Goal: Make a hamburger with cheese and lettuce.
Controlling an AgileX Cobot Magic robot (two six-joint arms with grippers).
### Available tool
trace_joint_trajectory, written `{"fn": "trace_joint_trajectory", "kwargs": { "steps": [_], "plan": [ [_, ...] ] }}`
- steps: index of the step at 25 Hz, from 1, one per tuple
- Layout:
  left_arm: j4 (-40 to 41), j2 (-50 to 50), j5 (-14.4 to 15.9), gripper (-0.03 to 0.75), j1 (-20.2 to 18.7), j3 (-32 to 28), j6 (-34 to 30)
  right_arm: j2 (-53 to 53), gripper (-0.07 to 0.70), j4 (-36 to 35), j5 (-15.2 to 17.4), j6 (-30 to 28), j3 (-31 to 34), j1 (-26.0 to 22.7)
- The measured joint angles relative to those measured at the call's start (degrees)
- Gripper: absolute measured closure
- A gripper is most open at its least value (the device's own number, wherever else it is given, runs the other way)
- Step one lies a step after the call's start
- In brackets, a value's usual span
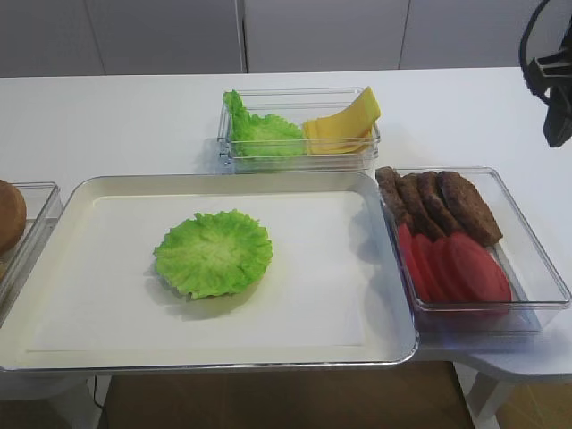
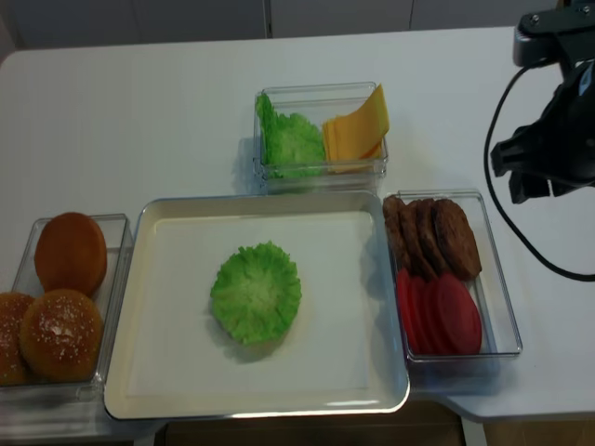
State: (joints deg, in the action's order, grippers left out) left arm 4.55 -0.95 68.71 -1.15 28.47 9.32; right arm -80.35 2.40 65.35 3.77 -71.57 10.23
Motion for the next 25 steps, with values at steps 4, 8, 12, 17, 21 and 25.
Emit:
{"fn": "trace_joint_trajectory", "kwargs": {
  "steps": [4,8,12,17,21,25],
  "plan": [
    [0.0,0.0,0.0,0.353,0.0,0.0,0.0,3.8,0.254,0.0,4.4,0.2,0.0,0.0],
    [0.0,0.0,0.0,0.353,0.0,0.0,0.0,9.0,0.254,0.1,5.7,0.3,0.0,0.0],
    [0.0,0.0,0.0,0.353,0.0,0.0,0.0,14.9,0.254,0.1,6.1,1.2,0.1,0.0],
    [0.0,0.0,0.0,0.353,0.0,0.0,0.0,23.5,0.254,-1.0,6.2,1.9,4.8,0.0],
    [0.0,0.0,0.0,0.353,0.0,0.0,0.0,32.1,0.254,-2.4,6.6,2.9,12.8,0.0],
    [0.0,0.0,0.0,0.353,0.0,0.0,0.0,43.0,0.254,-2.4,7.0,3.7,19.8,0.0]
  ]
}}
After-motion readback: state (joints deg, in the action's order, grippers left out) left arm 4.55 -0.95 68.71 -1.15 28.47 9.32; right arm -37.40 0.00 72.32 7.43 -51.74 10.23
